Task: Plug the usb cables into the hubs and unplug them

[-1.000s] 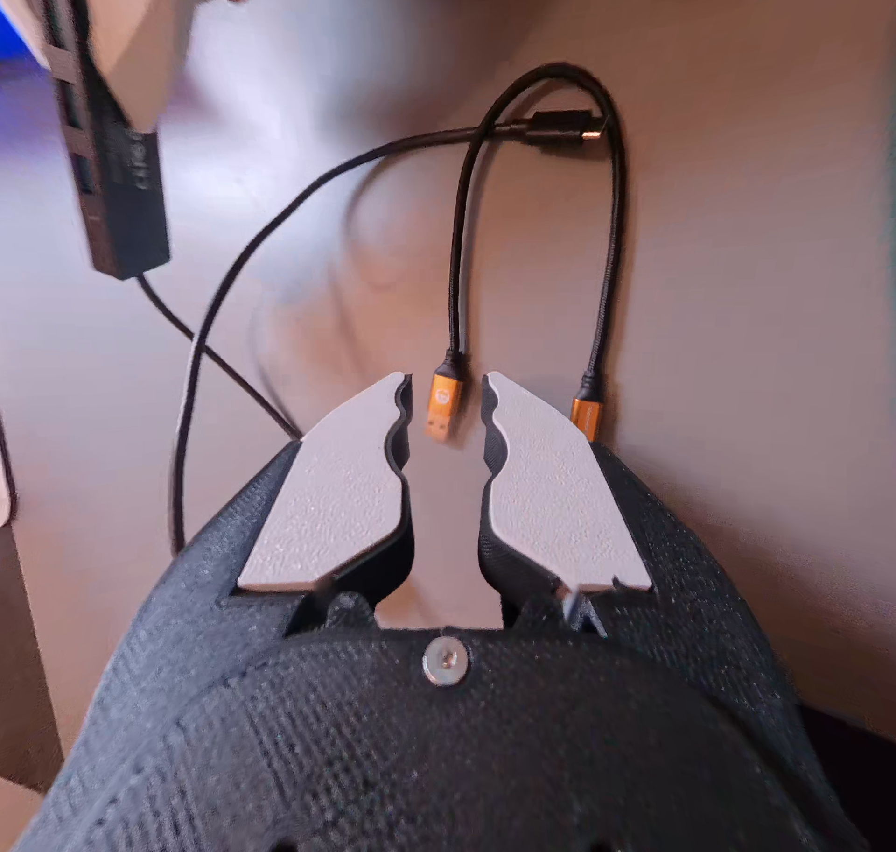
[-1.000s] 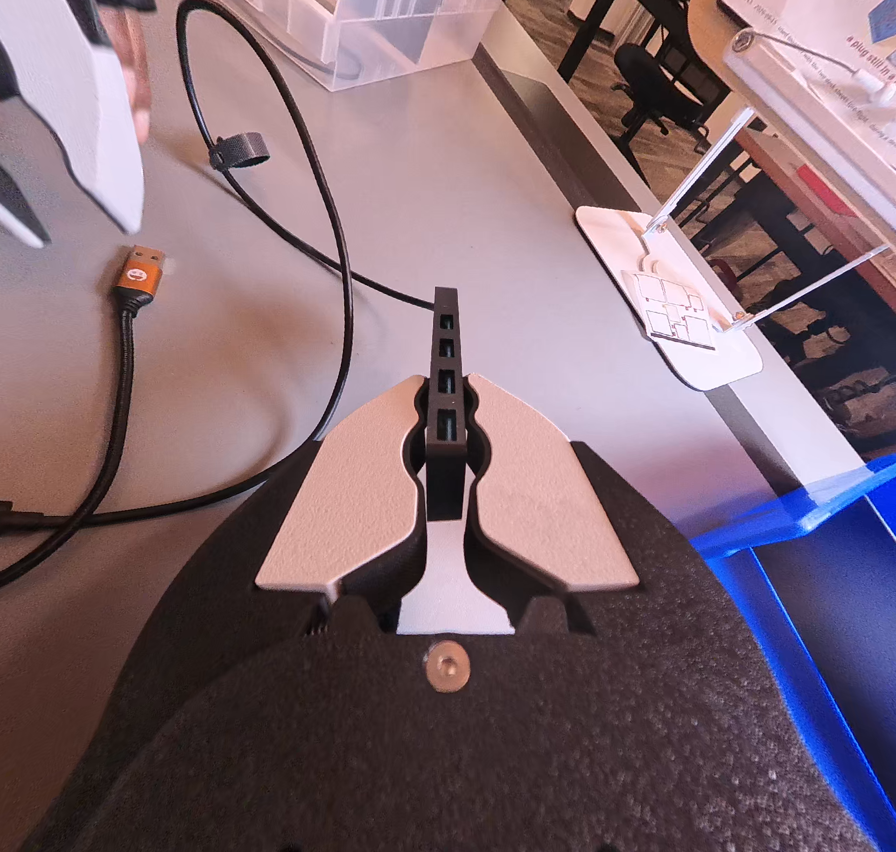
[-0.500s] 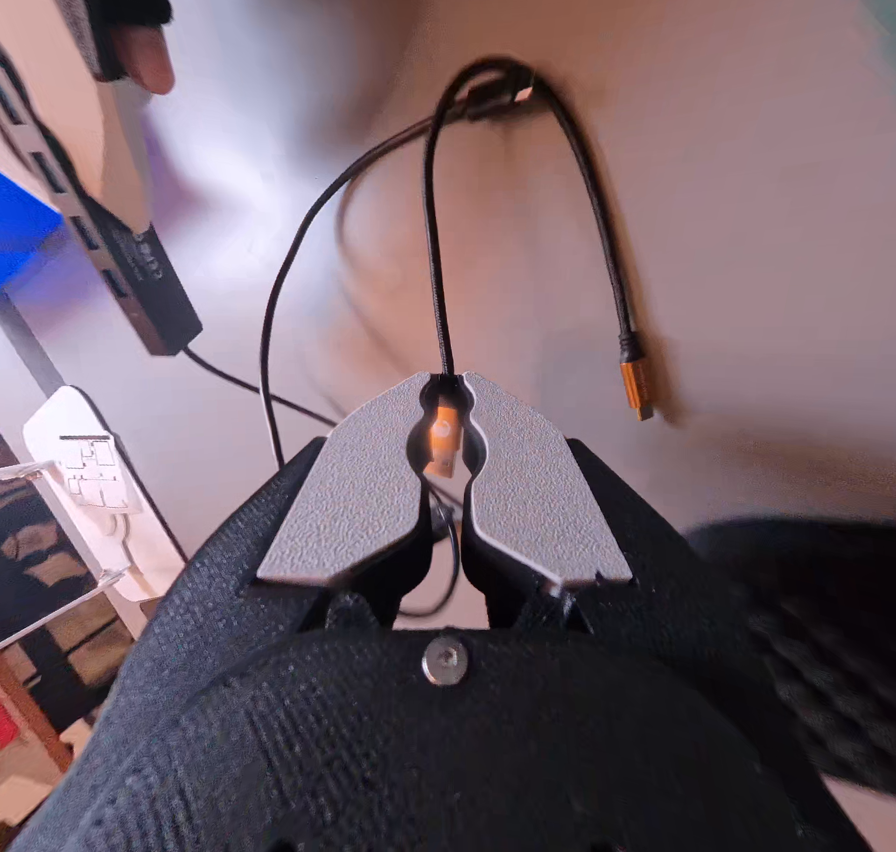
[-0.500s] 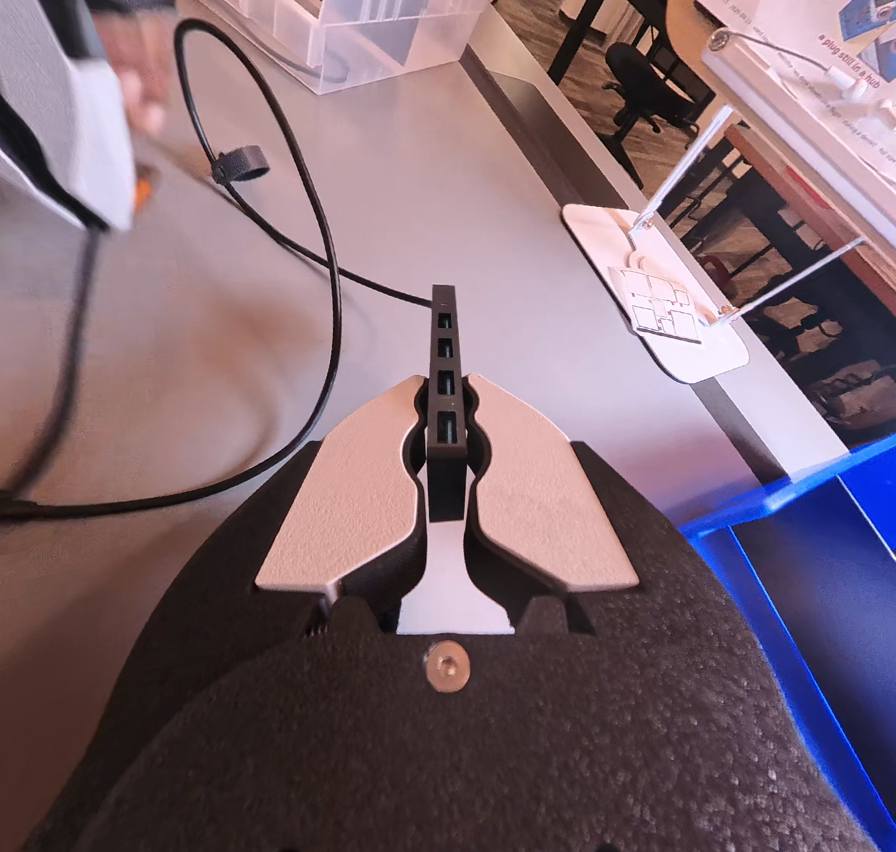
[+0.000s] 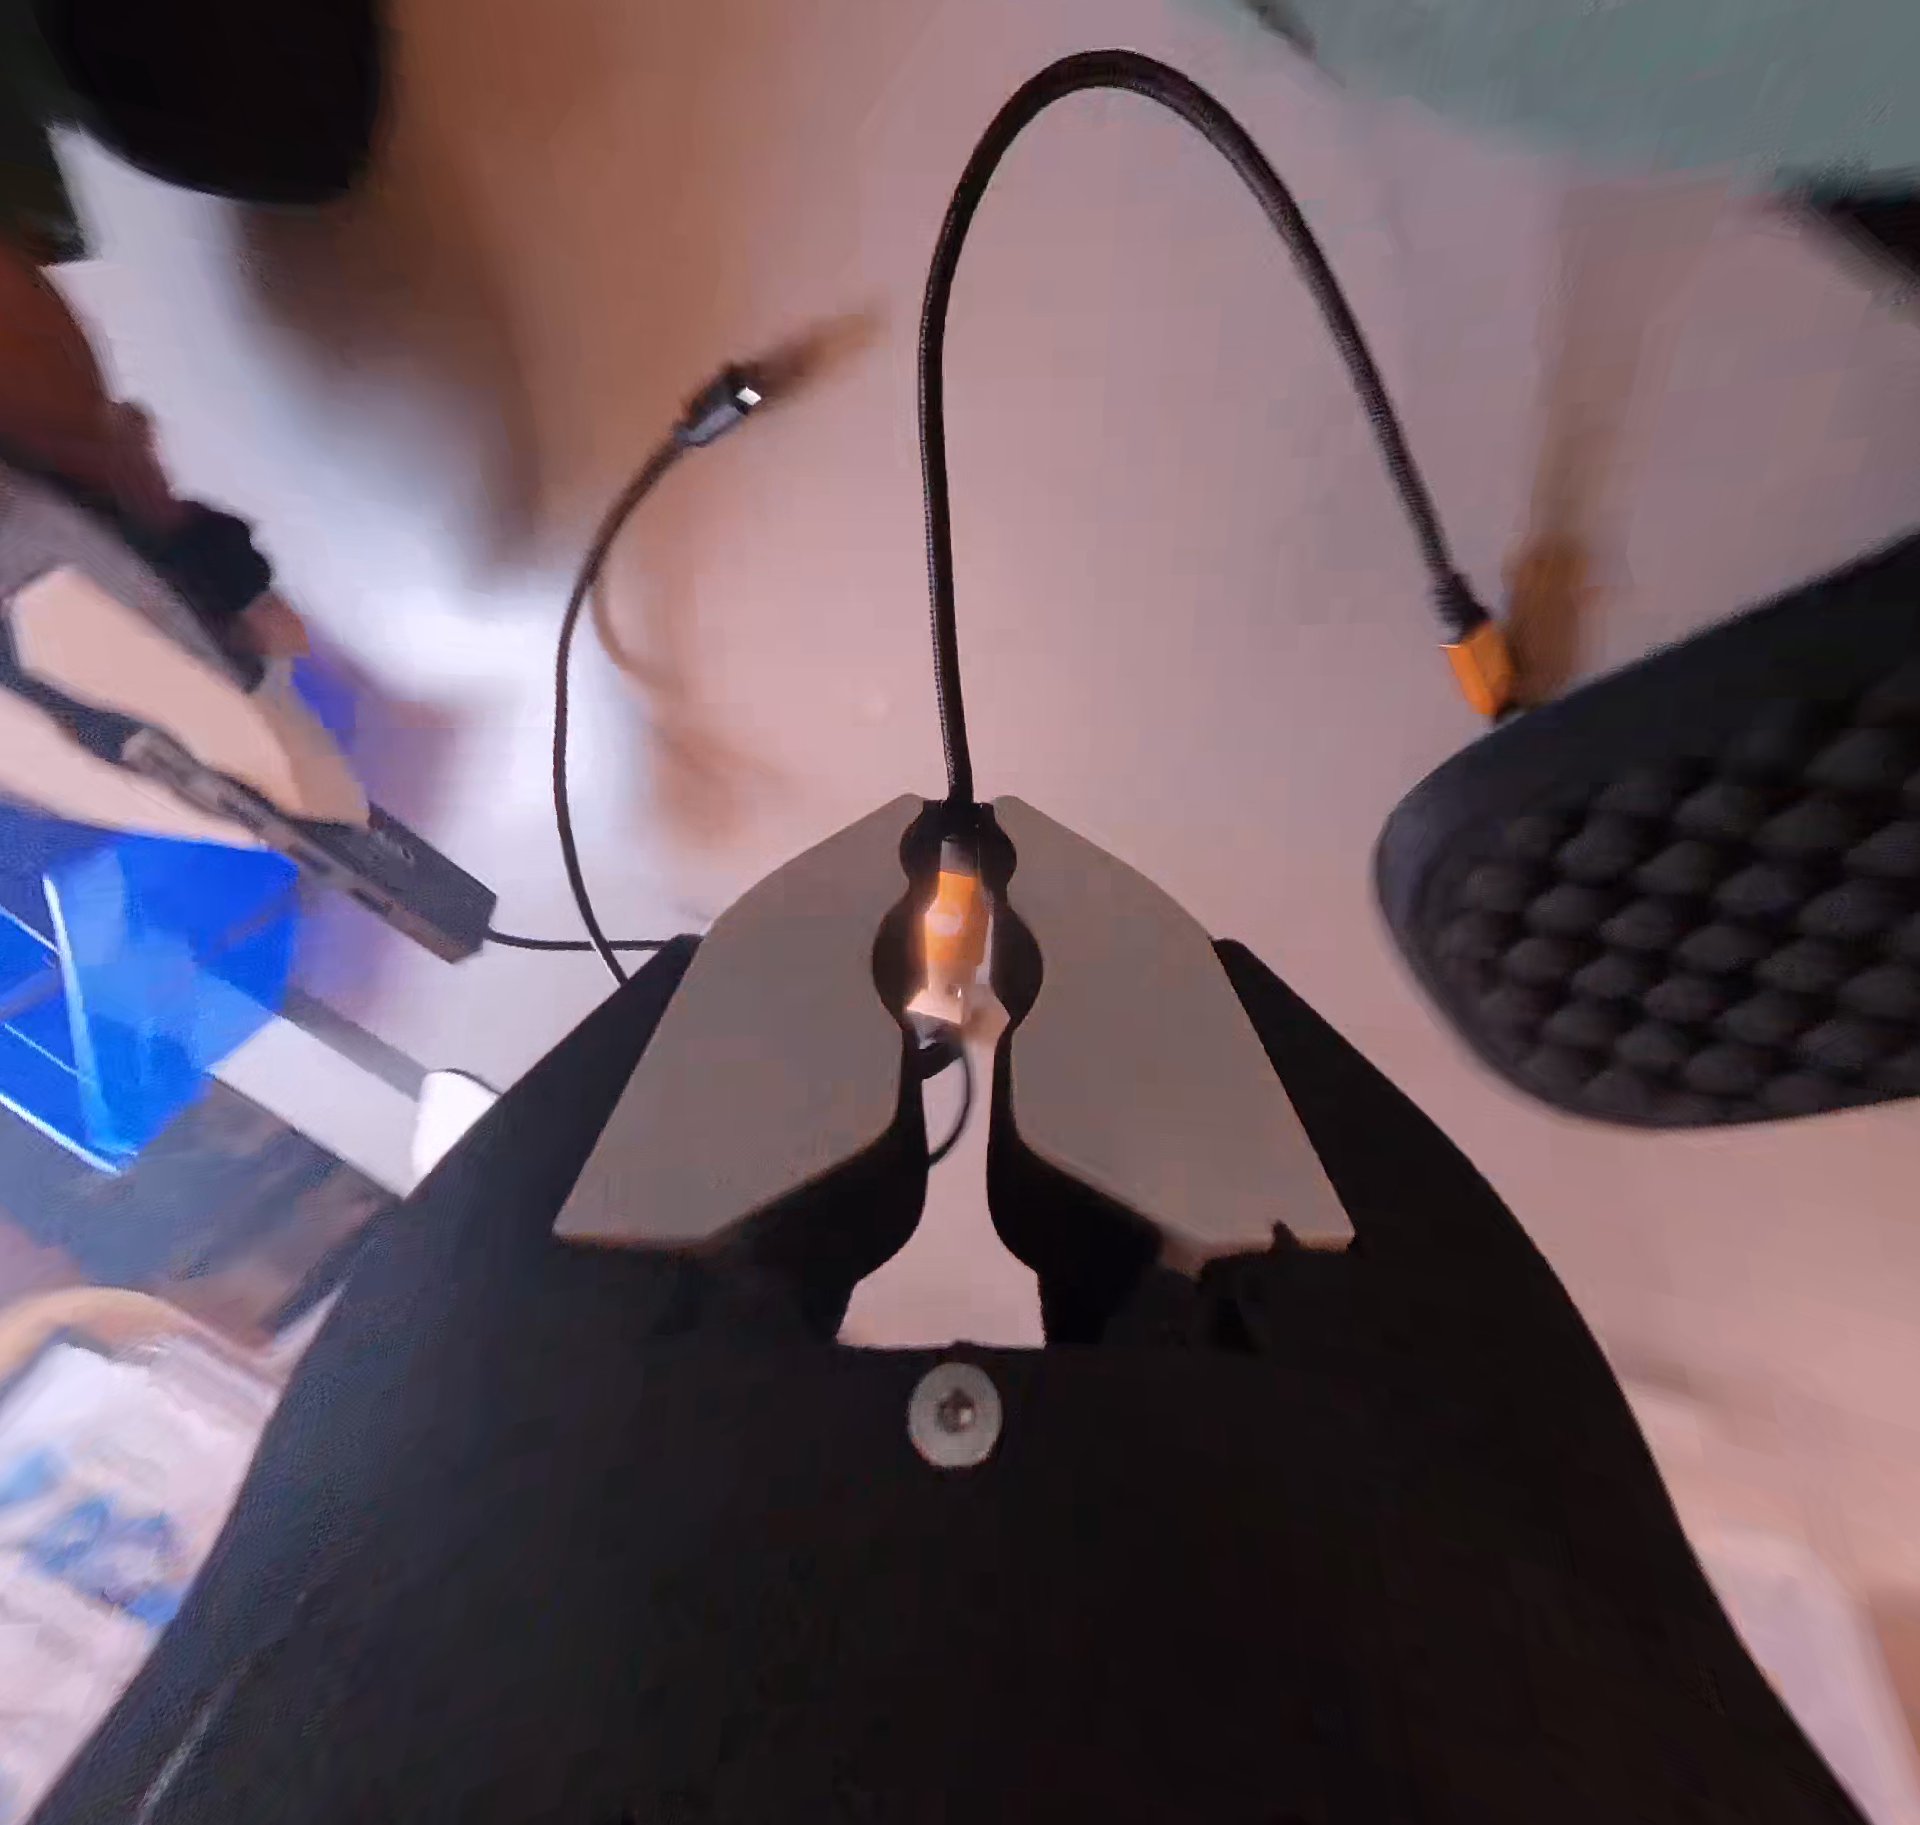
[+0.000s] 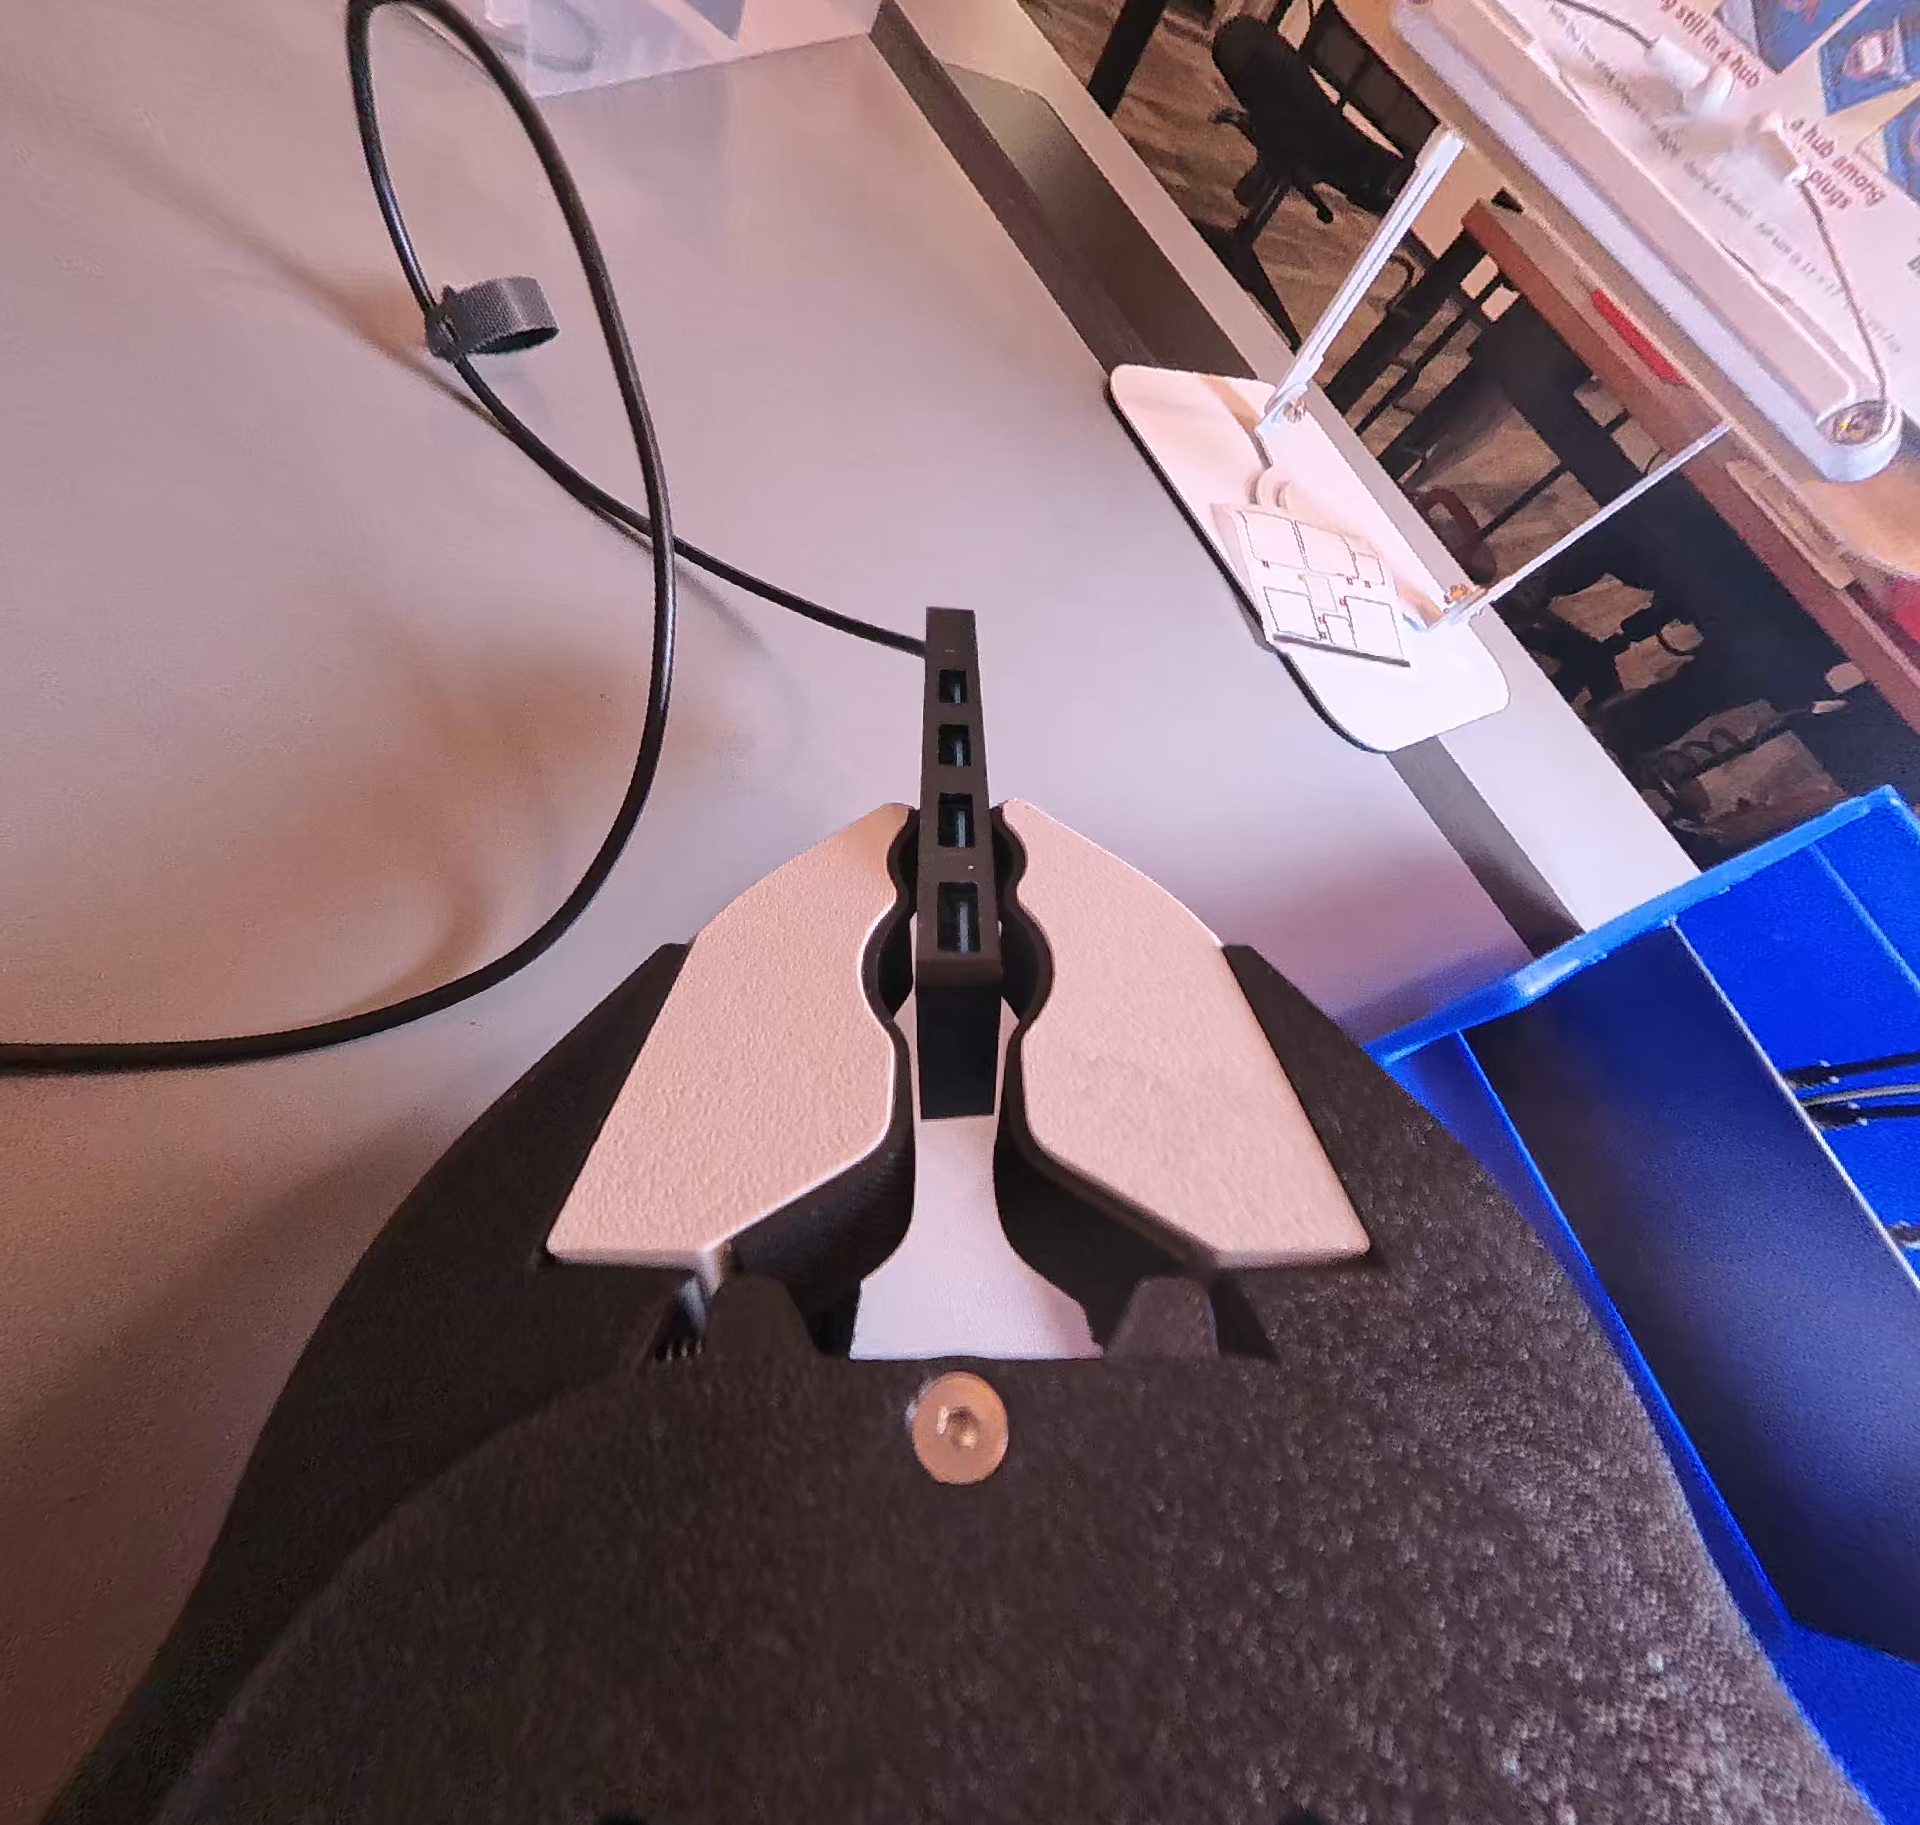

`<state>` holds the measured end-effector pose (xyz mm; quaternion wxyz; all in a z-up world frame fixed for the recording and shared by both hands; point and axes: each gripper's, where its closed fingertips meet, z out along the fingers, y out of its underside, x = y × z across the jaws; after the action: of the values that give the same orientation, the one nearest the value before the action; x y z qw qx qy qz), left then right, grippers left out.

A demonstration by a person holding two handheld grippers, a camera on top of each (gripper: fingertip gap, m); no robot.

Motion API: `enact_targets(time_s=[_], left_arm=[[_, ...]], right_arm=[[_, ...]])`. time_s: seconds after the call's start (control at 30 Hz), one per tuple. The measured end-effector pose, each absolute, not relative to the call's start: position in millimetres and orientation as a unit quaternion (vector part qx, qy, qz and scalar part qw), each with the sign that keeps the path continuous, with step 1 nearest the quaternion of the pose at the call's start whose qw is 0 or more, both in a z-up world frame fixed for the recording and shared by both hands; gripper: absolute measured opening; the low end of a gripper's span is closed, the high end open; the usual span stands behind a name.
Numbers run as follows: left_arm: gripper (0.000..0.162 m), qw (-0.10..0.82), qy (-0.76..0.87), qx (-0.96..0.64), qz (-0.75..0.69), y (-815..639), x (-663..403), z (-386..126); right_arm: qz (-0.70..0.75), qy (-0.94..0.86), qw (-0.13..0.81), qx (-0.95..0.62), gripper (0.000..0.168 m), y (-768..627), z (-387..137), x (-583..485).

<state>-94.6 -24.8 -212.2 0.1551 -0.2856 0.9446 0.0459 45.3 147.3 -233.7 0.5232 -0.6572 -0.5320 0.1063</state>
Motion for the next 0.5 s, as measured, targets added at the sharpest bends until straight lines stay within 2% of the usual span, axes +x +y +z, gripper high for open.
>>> enact_targets(time_s=[0.13, 0.27, 0.37, 0.43, 0.5], left_arm=[[0.007, 0.103, 0.974, -0.118, 0.164, 0.6, -73.0, -244.9], [0.008, 0.115, 0.977, -0.016, 0.18, 10.3, -45.7, -275.8], [0.029, 0.159, 0.976, -0.093, 0.116, 15.9, -33.8, -281.9], [0.043, 0.192, 0.956, -0.223, 0.023, 13.5, -28.2, -275.4], [0.048, 0.225, 0.898, -0.369, -0.08, 16.1, -24.6, -261.5]], right_arm=[[0.1, -0.527, 0.523, -0.663, 0.012, 149.7, -235.5, 48.6], [0.102, -0.524, 0.523, -0.665, 0.012, 150.5, -236.1, 49.3], [0.105, -0.524, 0.521, -0.666, 0.012, 150.4, -236.6, 49.5], [0.109, -0.522, 0.522, -0.666, 0.012, 149.8, -235.3, 49.6], [0.113, -0.52, 0.524, -0.665, 0.012, 149.6, -233.5, 49.4]])
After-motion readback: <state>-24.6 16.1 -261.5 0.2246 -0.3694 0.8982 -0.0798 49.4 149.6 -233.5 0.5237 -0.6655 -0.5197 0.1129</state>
